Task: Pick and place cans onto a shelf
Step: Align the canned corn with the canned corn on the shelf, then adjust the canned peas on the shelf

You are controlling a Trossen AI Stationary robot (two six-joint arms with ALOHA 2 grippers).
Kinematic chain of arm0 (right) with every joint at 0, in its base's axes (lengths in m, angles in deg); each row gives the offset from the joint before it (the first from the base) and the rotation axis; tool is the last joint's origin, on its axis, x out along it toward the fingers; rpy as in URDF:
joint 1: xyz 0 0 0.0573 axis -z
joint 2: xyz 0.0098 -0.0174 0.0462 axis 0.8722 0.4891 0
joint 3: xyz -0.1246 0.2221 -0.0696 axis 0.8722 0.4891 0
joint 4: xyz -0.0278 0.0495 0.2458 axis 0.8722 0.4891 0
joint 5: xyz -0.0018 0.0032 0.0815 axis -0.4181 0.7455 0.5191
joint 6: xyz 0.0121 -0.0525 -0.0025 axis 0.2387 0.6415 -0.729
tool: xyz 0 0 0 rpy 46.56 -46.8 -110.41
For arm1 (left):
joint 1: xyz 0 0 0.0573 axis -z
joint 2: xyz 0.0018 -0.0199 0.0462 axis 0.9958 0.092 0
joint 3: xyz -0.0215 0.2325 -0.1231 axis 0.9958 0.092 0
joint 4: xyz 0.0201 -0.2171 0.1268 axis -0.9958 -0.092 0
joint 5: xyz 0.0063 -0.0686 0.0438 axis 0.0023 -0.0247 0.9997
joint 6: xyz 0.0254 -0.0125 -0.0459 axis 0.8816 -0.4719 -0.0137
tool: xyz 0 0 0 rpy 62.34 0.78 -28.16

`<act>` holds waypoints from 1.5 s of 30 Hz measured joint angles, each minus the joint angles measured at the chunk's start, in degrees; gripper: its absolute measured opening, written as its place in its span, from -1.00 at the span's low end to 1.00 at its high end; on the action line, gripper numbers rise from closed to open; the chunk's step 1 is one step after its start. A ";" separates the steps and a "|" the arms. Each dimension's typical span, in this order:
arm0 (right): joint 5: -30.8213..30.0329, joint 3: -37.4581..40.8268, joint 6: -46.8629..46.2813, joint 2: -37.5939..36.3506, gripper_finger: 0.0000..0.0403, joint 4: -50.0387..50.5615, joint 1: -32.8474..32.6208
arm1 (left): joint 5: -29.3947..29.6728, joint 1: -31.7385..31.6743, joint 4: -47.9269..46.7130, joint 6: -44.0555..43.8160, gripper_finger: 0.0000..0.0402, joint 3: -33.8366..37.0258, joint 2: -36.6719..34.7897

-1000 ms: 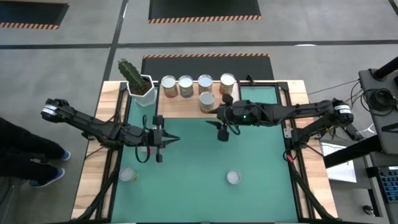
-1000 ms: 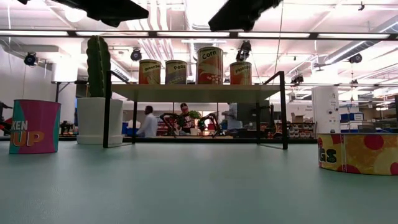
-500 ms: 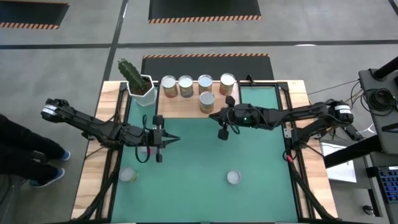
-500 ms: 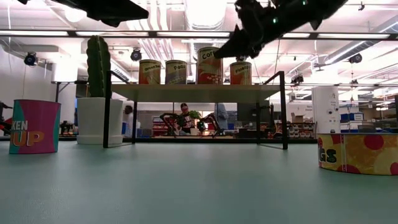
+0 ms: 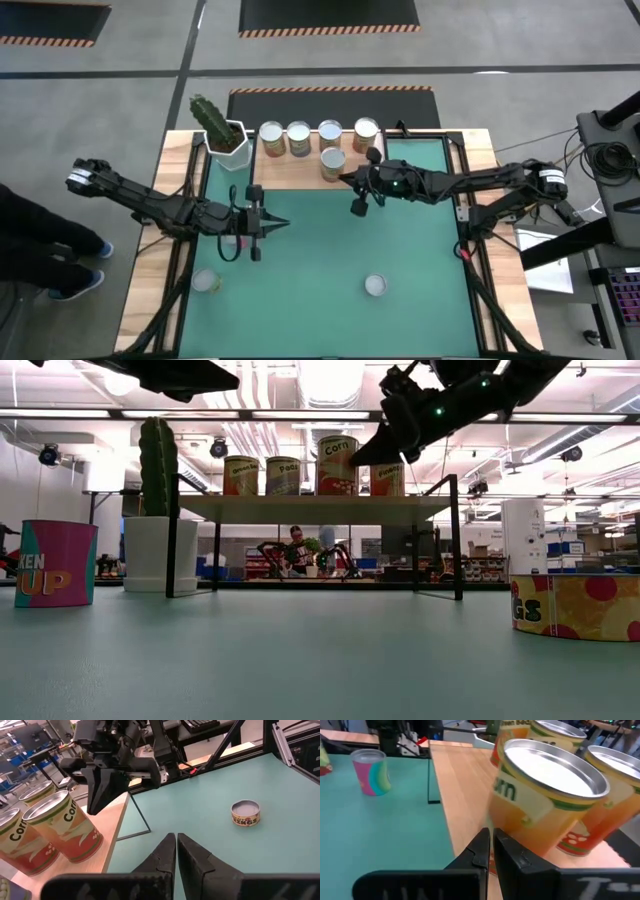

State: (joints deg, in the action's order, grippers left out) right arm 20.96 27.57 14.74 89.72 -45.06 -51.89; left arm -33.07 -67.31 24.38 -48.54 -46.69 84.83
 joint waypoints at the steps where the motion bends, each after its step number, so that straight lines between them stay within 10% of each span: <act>1: -0.02 0.00 0.10 0.00 -0.94 0.04 0.15 | 0.00 0.00 0.00 0.00 -1.00 0.00 0.00; 45: 0.02 -1.76 -0.95 -1.23 -0.94 1.13 -2.64 | 0.00 0.01 0.07 -1.84 -1.00 0.02 -0.02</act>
State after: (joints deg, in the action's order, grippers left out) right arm 20.99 25.81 13.79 88.49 -43.92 -54.53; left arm -33.07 -67.30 24.45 -50.37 -46.67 84.81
